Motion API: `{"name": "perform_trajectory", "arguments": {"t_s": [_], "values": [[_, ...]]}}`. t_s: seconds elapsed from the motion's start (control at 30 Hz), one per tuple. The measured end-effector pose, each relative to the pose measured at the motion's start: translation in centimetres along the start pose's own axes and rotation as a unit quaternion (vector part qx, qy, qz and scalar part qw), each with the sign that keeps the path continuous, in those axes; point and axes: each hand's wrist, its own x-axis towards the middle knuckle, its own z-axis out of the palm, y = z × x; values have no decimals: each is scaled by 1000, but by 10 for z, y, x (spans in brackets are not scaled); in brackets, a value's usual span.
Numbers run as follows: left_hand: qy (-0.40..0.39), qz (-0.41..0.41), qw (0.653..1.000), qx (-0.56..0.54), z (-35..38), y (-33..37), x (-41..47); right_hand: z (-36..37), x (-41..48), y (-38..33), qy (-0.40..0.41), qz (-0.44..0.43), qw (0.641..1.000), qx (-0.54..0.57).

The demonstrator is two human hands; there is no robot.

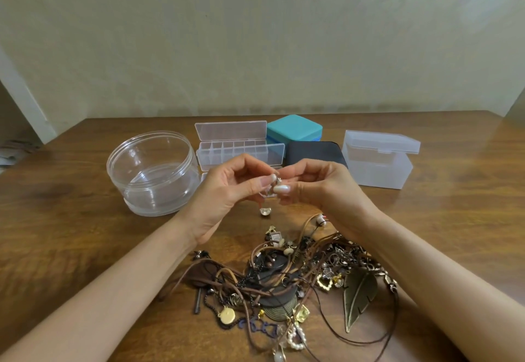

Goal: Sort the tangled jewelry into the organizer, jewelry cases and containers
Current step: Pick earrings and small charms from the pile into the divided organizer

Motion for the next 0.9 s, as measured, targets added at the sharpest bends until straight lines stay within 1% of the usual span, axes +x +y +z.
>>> {"name": "perform_trajectory", "arguments": {"t_s": [0.2,0.37,0.5,0.57,0.77,0.9], "values": [[4,-21,1000,-17,-4,-2,2,4,-1,3,50,-33,997,-44],[16,-46,997,-54,-5,0,3,5,1,3,34,-72,996,-33],[28,-50,998,-23,-6,0,3,5,0,5,46,-102,992,-61],[25,-50,998,-9,-6,-1,3,4,0,4,57,-111,989,-75],[11,-44,999,21,-7,-2,3,4,4,3,49,-145,978,-139],[4,-50,998,29,-7,-3,3,7,3,3,61,-176,965,-185]]}}
